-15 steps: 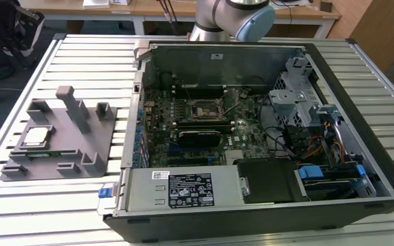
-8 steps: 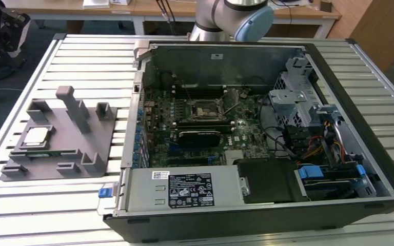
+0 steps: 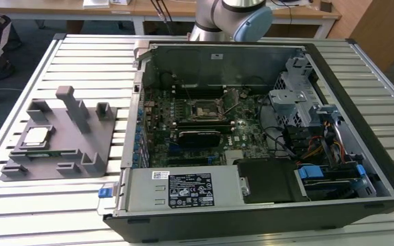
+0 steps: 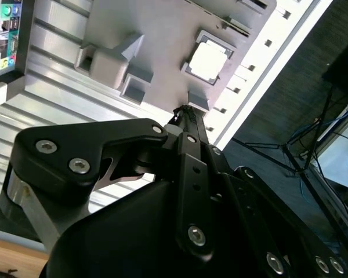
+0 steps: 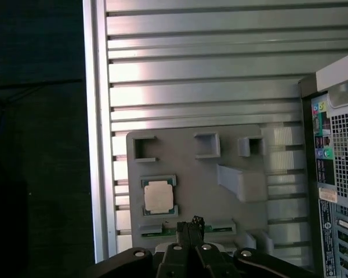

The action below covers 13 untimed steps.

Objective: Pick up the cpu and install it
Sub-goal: 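Reach for the cpu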

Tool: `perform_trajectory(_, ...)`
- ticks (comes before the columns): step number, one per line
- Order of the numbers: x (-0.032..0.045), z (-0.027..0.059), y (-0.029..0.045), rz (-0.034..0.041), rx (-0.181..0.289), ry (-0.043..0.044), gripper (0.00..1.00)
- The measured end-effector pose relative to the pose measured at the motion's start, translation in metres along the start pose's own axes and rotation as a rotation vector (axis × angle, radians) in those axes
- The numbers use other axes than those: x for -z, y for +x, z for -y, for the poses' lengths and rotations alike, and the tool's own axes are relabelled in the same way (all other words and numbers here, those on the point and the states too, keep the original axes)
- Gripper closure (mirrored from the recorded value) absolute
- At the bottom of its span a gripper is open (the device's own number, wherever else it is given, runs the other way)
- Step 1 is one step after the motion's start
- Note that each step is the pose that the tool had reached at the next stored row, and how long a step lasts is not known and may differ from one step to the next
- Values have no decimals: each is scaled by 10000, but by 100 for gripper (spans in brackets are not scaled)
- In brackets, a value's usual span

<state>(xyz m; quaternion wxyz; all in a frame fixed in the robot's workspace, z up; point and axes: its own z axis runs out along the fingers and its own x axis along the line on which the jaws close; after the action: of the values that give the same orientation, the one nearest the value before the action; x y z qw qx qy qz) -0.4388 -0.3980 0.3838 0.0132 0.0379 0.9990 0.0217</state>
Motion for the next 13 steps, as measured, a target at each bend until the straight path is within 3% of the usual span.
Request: perform_trajectory(13, -37, 25, 306, 1, 1, -1, 89)
